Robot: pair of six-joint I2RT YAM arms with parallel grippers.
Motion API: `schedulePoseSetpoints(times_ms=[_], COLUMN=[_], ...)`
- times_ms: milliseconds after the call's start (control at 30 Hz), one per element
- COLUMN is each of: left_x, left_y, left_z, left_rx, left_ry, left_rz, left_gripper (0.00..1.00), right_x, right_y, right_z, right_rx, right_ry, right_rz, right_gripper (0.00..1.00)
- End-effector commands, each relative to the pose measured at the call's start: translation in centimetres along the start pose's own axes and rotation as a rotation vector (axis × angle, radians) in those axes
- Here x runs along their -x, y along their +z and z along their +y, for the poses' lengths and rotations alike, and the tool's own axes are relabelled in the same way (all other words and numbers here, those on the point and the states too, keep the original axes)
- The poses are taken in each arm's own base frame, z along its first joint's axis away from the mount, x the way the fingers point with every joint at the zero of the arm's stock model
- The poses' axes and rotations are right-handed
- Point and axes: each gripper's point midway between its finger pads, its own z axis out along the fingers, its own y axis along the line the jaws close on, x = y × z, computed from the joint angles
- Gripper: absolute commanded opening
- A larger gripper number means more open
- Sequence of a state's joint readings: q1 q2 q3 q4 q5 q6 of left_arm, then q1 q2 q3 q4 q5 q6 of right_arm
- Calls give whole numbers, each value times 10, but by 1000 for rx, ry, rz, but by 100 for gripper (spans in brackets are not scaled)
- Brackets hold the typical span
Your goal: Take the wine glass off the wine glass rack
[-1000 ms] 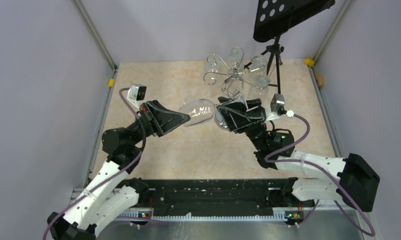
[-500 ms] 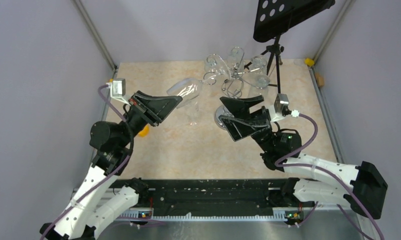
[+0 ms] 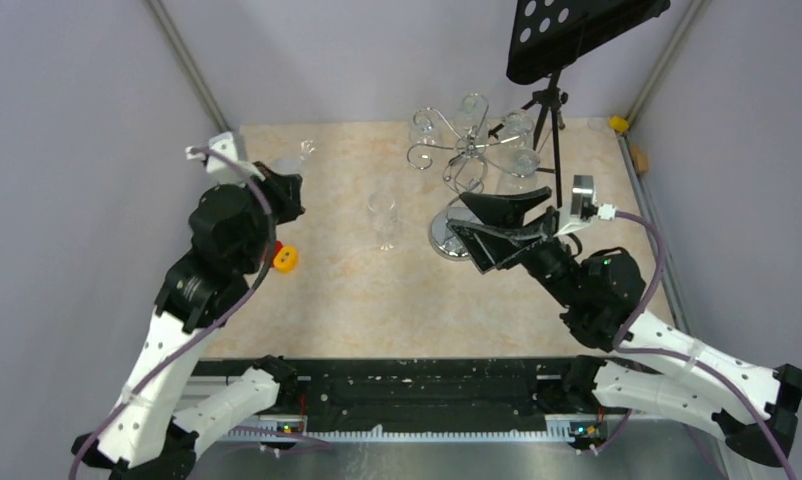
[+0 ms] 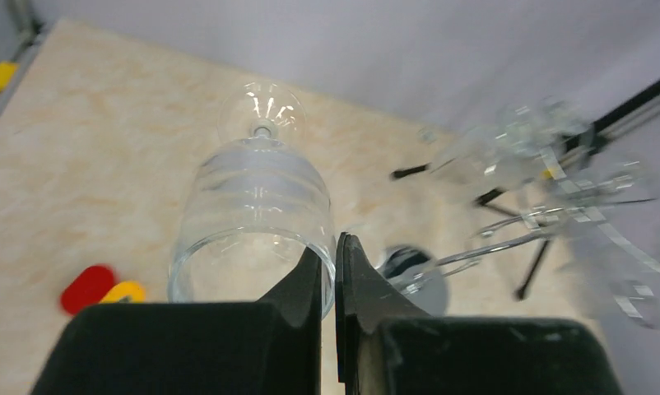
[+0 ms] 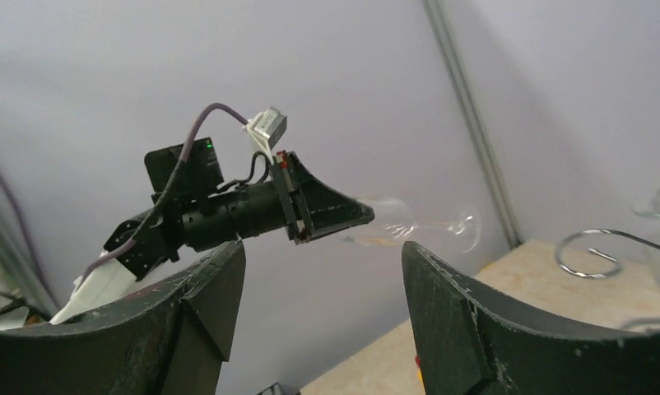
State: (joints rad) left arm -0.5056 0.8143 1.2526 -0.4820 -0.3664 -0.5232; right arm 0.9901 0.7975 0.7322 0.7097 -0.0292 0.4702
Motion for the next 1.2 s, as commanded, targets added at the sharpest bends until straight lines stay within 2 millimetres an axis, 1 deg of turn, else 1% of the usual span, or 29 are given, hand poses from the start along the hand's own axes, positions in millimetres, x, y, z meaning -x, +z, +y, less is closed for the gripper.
schedulePoseSetpoints(times_ms=[0,67,200,300,433,533,667,767,833,1167], left_x=[-38,-53,-81,-110,-146,-167,-181,-192,-197,-212], left_y=[15,22,37,45,55,62,74,79,82,92], left_z=[51,52,56,57,58,57,56,52,55,60], left_rx=[255,258,255,214,161,133,112,73,80,67], left_ry=[313,372,481,537,573,575,561,498,479,430], left_rz=[225,313,454,577,707,768,797,843,860,916], left_gripper=[0,0,0,0,0,0,0,0,0,0], right_x=[14,23,40,49,57,60,57,56,55,47], right_y=[-22,-36,-56,-69,-83,-88,-94,-98,-97,-95], right_z=[-59,-76,-89,-99,-102,-101,-103,-107,-106,-107], right_rx=[-401,-521,-627,-713,-757,-754,-777,-820,-818,-813], right_ry=[-63,-109,-170,-201,-215,-206,-198,-185,-179,-165], right_rz=[66,73,52,57,42,27,42,57,67,89], right_gripper=[70,69,66,61,59,59,59,58,57,57])
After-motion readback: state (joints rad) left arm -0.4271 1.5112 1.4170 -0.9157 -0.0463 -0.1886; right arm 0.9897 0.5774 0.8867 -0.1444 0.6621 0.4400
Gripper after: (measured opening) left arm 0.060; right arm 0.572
